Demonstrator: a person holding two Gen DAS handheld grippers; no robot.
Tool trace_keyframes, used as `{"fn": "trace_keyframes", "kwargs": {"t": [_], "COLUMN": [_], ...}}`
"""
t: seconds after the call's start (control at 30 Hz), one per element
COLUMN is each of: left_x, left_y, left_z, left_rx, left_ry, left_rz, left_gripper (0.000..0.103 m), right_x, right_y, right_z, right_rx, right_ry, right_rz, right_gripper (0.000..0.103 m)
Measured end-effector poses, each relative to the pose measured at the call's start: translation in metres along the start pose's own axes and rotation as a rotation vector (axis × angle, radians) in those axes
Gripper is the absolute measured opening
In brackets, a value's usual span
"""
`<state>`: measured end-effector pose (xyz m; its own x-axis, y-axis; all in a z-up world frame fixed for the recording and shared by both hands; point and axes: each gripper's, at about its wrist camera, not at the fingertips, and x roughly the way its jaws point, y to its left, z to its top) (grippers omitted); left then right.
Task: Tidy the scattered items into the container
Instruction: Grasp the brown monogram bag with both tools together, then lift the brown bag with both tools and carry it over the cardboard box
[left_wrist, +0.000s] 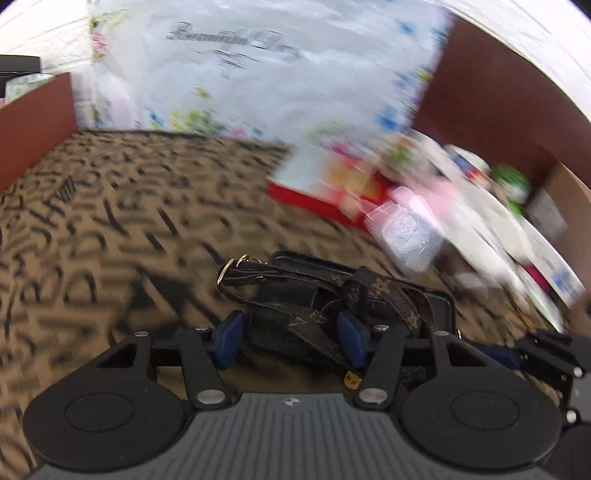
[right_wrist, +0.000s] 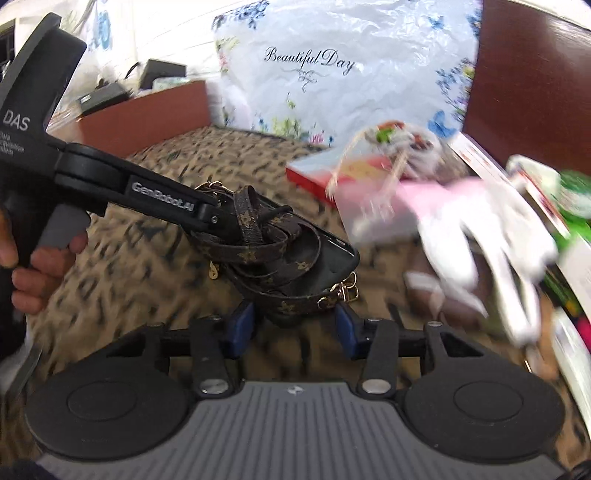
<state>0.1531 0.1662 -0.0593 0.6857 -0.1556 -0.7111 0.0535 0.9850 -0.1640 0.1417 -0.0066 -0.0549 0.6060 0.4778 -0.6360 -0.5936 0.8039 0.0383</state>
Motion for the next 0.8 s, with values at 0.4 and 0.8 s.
{"fn": "trace_keyframes", "kwargs": {"t": [0.4, 0.8], "left_x": [-0.052, -0.044], "left_y": [-0.093, -0.117], "left_z": [-0.077, -0.081], "left_rx": [0.065, 0.115], "left_ry": [0.137, 0.132], "left_rz": [-0.250, -0.145], "left_gripper": [0.056, 0.062], "right_x": [-0.151, -0.156], "right_y": [-0.032, -0.031], "right_z": [-0.112, -0.126], "right_rx": [0.140, 0.090], "right_ry": [0.059, 0.012], "right_rz": [-0.069, -0.101], "right_gripper": [0.047, 0.066]}}
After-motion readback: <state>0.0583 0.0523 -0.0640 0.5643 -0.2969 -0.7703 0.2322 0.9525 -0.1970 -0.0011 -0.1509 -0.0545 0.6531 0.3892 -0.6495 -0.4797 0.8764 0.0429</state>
